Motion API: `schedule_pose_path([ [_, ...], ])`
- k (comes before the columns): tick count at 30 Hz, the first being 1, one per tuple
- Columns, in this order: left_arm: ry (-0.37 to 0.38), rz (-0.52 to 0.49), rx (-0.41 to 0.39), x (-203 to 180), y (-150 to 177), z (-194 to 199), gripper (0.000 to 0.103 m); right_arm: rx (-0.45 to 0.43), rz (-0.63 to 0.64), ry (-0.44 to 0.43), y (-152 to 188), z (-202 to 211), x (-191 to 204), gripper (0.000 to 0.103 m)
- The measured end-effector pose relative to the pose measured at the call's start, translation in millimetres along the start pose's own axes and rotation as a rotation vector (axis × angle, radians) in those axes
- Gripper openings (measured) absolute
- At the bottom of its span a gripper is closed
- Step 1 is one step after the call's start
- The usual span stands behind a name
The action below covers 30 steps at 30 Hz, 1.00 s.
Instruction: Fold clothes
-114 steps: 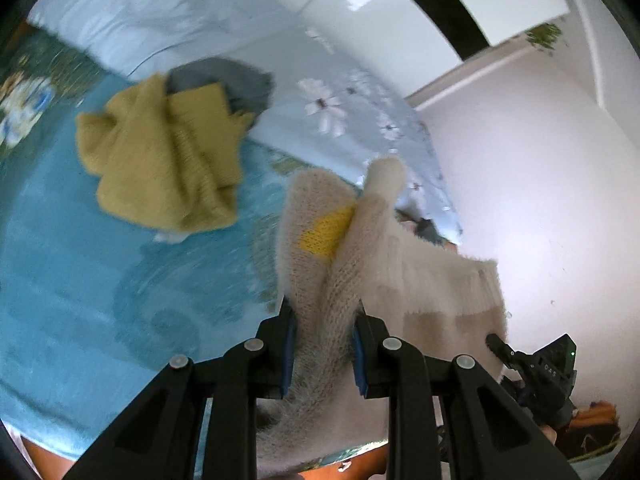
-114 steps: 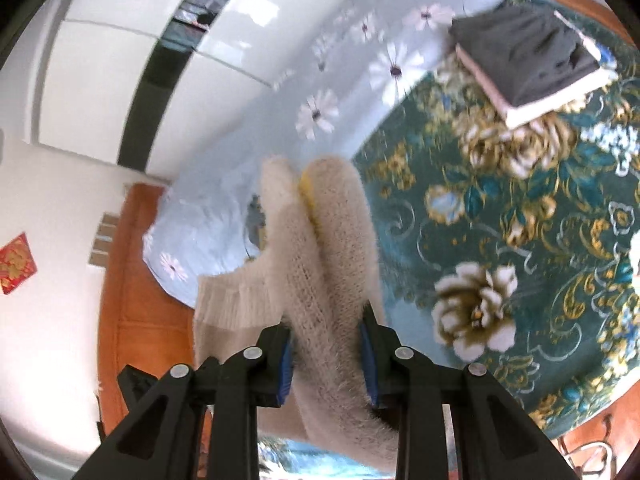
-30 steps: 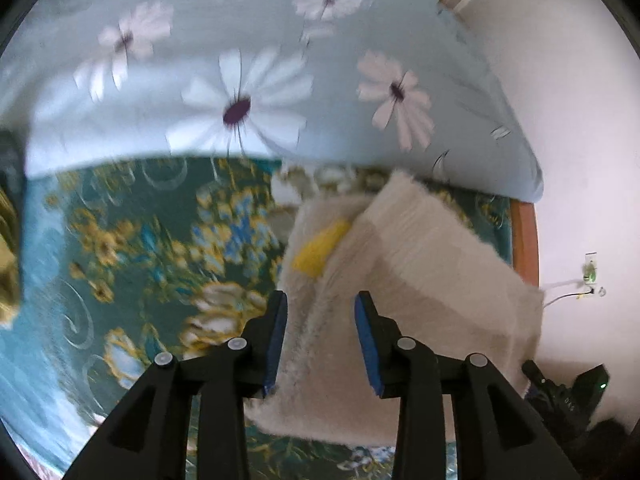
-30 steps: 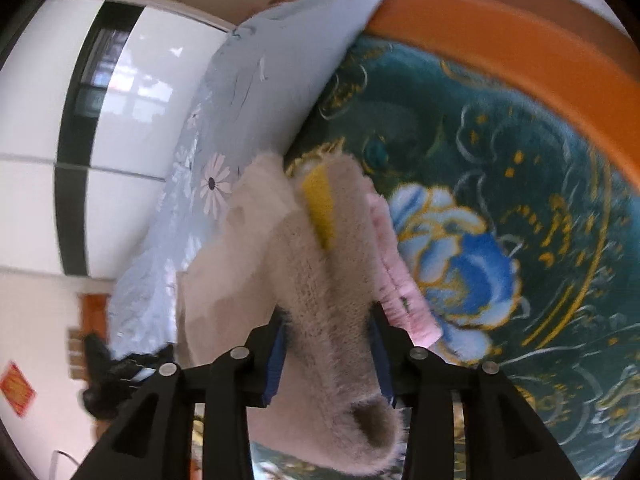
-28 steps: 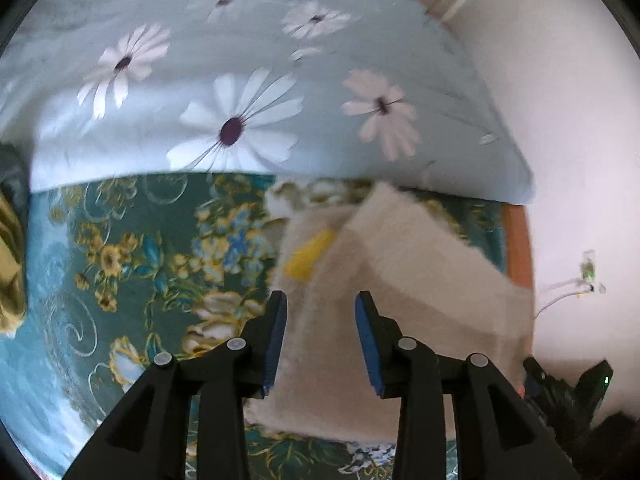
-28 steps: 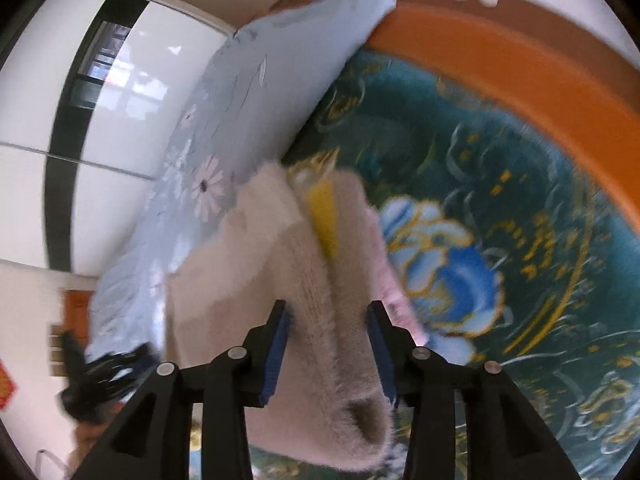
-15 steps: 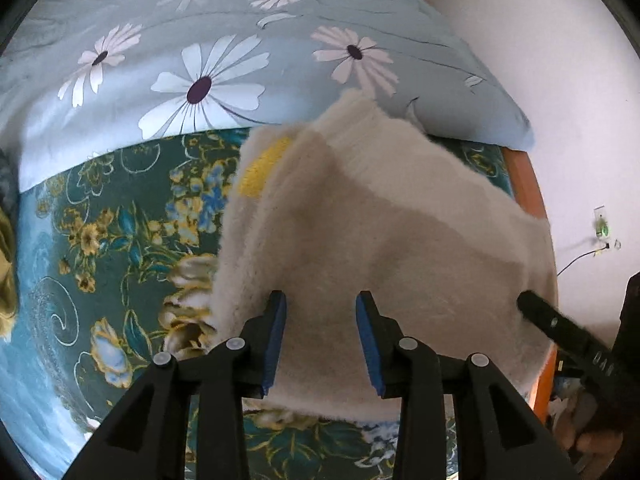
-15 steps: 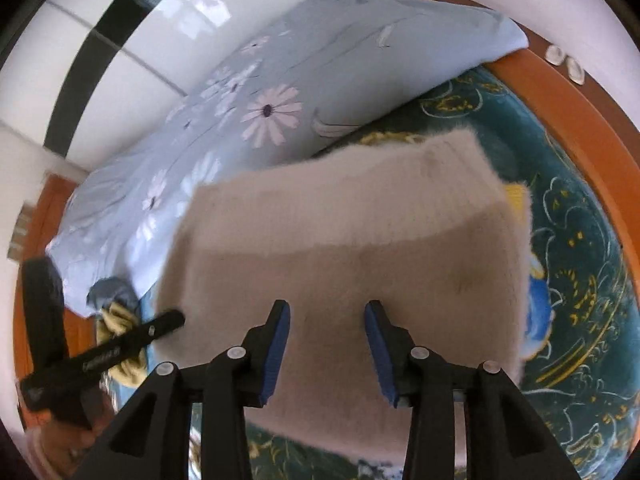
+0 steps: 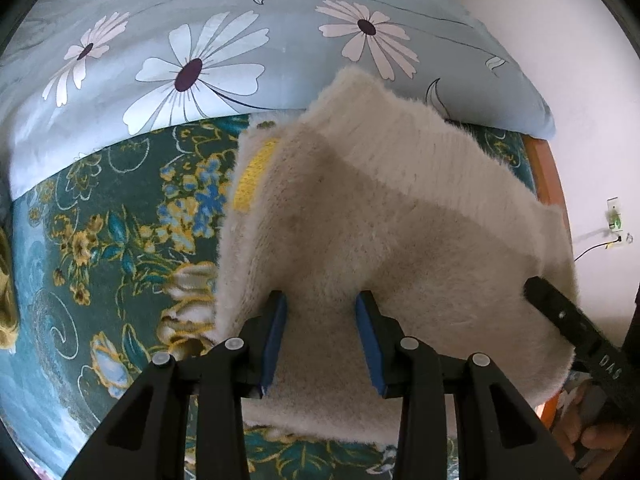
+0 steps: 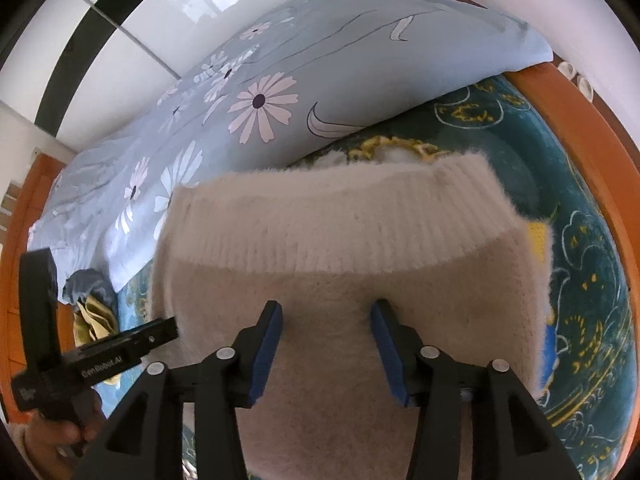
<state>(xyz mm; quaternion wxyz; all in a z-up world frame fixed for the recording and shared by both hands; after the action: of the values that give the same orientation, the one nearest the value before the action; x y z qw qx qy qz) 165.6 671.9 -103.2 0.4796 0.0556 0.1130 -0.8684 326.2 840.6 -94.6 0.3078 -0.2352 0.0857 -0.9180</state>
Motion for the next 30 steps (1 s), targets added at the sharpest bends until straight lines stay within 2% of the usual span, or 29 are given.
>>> schedule_pose_path([
  [4, 0.004, 0.009, -0.065, 2, 9, 26, 0.038, -0.029, 0.008, 0.013, 12, 26, 7, 0.054],
  [8, 0.03, 0.013, -0.095, 2, 33, 47, 0.038, -0.089, -0.049, 0.027, 41, 57, 6, 0.054],
  [11, 0.017, -0.03, -0.092, 1, 63, 53, 0.038, -0.107, -0.111, 0.032, 73, 72, 4, 0.054],
  [15, -0.015, -0.07, -0.033, 3, 102, 49, 0.038, -0.041, -0.12, 0.071, 114, 73, 5, 0.054],
  [18, -0.004, -0.085, -0.034, 3, 120, 50, 0.04, 0.005, -0.107, 0.101, 140, 73, 9, 0.056],
  [19, -0.006, -0.097, -0.03, 2, 126, 50, 0.044, 0.012, -0.108, 0.111, 146, 73, 8, 0.062],
  [20, -0.009, -0.11, -0.027, 1, 132, 50, 0.046, 0.02, -0.109, 0.129, 151, 72, 7, 0.065],
  [22, -0.03, -0.145, -0.03, 0, 143, 50, 0.057, 0.036, -0.112, 0.166, 161, 72, 6, 0.072],
  [26, -0.009, -0.149, -0.04, -2, 161, 54, 0.06, 0.052, -0.112, 0.234, 178, 82, 6, 0.082],
  [29, -0.002, -0.143, -0.035, -4, 171, 55, 0.07, 0.044, -0.077, 0.258, 186, 95, 11, 0.093],
  [30, -0.001, -0.141, -0.033, -5, 174, 55, 0.07, 0.041, -0.067, 0.265, 188, 98, 13, 0.101],
])
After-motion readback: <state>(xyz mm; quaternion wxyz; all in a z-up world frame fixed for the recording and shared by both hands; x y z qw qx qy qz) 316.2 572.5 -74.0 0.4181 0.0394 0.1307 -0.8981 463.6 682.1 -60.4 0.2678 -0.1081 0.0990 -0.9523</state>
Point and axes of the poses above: each gripper's, at about its wrist camera, not at the fingertips, and z roughly against the way its jaws point, x to its left, y to its underside, the point moved 10 cm from there along -z, roughly the way its jaws point
